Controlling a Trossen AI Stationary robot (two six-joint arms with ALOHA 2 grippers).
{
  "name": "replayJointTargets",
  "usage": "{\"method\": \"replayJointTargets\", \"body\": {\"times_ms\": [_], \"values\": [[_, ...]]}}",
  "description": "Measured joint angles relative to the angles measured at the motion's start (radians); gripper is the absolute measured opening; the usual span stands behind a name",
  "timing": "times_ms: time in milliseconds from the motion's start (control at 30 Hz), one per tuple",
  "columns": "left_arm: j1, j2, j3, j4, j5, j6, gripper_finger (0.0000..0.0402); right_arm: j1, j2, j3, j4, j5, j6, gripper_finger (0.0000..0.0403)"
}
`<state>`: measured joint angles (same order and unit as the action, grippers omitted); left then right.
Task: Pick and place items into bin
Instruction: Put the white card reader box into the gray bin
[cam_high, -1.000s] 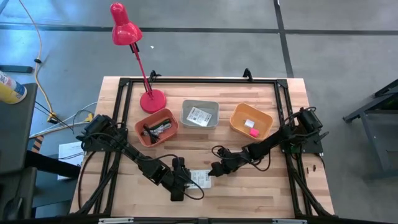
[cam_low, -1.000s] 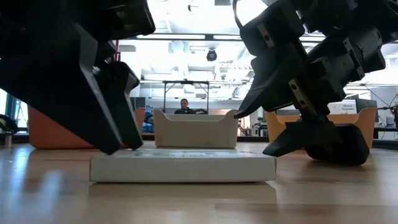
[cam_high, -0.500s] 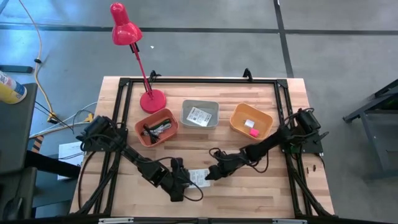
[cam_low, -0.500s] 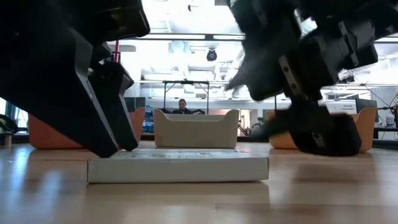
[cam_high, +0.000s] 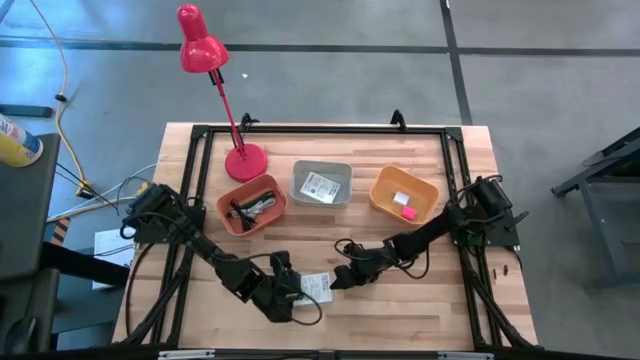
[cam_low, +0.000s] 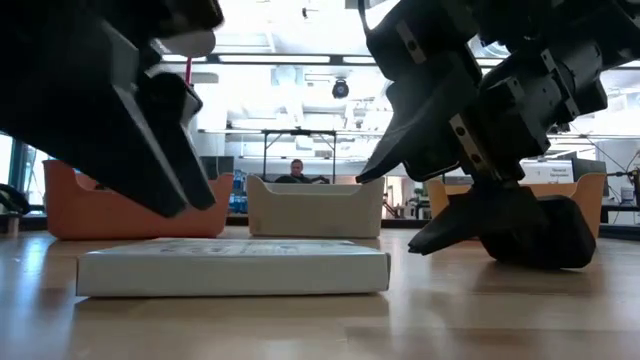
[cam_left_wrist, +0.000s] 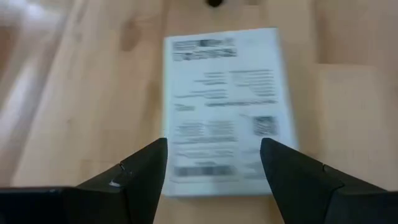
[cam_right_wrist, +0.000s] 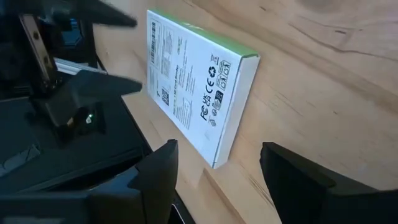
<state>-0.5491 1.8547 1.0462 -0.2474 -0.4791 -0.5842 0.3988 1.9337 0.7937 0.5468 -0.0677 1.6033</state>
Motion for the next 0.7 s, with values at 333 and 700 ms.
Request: {"method": "replayJointTargets", "body": {"times_ms": [333, 700], "values": [[-0.001, -0.013, 0.000, 0.001, 0.034, 0.007, 0.0248, 0.002, 0.002, 0.000, -0.004, 0.010, -0.007, 0.0213], [-0.010, -0.014, 0.001, -0.081, 0.072, -0.050, 0.0248, 0.000, 0.002, 0.000, -0.006, 0.017, -0.027, 0.0212]]}}
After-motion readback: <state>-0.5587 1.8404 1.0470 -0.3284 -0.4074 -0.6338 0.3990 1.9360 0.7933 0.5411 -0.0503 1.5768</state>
